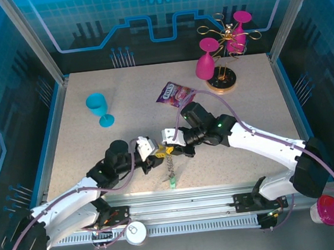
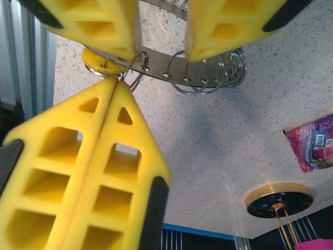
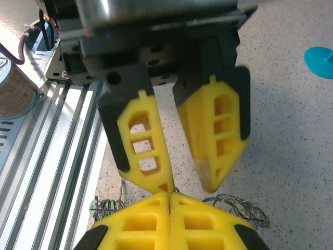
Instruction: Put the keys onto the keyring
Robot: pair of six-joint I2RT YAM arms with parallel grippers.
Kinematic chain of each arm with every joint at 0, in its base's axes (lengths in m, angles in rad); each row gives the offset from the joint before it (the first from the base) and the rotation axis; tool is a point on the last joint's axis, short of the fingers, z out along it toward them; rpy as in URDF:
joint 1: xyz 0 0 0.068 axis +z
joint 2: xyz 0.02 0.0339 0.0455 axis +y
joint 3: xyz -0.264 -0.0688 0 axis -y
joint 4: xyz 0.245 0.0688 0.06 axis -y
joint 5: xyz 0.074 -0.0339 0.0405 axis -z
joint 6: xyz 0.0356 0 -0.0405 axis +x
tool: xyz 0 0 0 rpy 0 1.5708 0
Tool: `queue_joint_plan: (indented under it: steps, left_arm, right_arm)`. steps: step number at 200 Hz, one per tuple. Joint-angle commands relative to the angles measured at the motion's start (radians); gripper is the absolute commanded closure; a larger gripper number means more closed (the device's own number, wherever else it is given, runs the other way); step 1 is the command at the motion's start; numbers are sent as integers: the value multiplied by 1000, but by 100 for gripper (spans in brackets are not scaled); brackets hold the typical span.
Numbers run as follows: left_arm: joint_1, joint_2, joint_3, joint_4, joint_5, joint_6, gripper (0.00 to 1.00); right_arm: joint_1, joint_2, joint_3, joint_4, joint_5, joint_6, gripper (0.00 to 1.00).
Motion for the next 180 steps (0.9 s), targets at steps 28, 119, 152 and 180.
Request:
queue_joint_plan:
  steps: [28, 119, 152, 180]
  left_arm:
    - [-6, 104, -15, 229, 94, -27, 93]
    - [-6, 10, -53, 125, -114, -112, 100]
    - [-8, 39, -8, 17, -166, -166, 77]
    - [-71, 124, 47, -6, -193, -199, 69]
  right_arm:
    - [20, 21, -21, 83, -35, 39, 100]
    - [-141, -104, -180, 239, 172, 548, 82]
    - [-190, -118, -218, 23, 380, 908, 70]
    - [-295, -59, -219, -143, 309, 1022, 69]
